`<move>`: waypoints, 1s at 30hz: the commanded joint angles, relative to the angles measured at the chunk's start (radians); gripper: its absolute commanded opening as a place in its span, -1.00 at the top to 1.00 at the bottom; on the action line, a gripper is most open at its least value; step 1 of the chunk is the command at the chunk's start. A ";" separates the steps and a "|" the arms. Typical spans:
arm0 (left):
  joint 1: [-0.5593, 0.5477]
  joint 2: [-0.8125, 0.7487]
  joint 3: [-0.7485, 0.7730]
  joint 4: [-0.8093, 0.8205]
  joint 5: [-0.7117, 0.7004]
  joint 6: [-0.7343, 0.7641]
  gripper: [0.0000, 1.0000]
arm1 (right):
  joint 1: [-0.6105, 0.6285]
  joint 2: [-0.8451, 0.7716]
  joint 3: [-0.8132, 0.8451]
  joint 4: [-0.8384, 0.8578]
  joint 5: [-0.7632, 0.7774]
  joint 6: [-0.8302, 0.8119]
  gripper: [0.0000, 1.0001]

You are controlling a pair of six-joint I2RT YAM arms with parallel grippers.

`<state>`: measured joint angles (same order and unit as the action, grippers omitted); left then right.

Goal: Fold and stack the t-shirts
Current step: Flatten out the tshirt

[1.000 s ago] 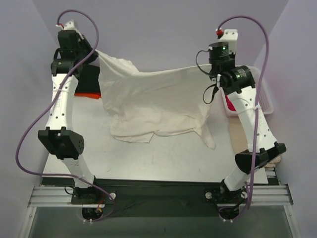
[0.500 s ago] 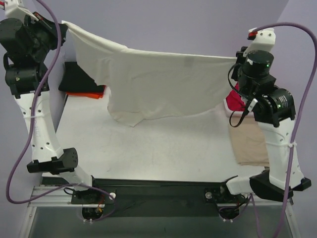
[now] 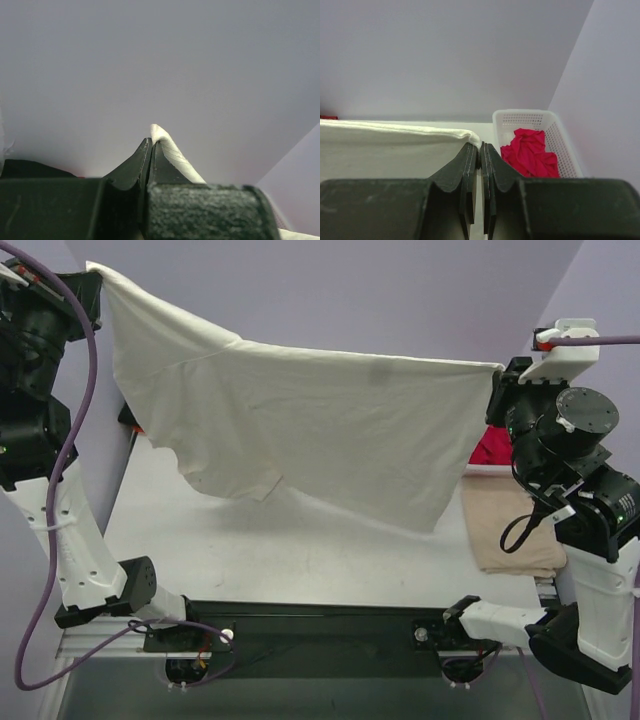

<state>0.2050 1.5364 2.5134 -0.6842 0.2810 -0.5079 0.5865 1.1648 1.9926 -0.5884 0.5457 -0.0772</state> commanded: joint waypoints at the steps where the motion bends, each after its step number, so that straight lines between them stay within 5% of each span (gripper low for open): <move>1: 0.019 -0.039 0.036 0.060 -0.014 0.009 1.00 | 0.006 -0.016 -0.017 0.105 0.049 -0.035 1.00; 10: 0.022 -0.045 -0.187 0.273 0.049 -0.133 1.00 | -0.016 0.082 -0.021 0.174 0.154 -0.087 1.00; 20: -0.007 0.096 -0.317 0.331 0.193 -0.238 1.00 | -0.151 0.159 -0.155 0.124 0.103 0.134 1.00; 30: -0.197 0.126 -0.892 0.325 0.142 -0.063 1.00 | -0.155 0.190 -0.592 0.007 0.014 0.445 1.00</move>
<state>0.0418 1.6577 1.7096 -0.3923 0.4305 -0.6399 0.4374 1.3388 1.4681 -0.5266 0.5777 0.2138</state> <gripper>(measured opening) 0.026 0.072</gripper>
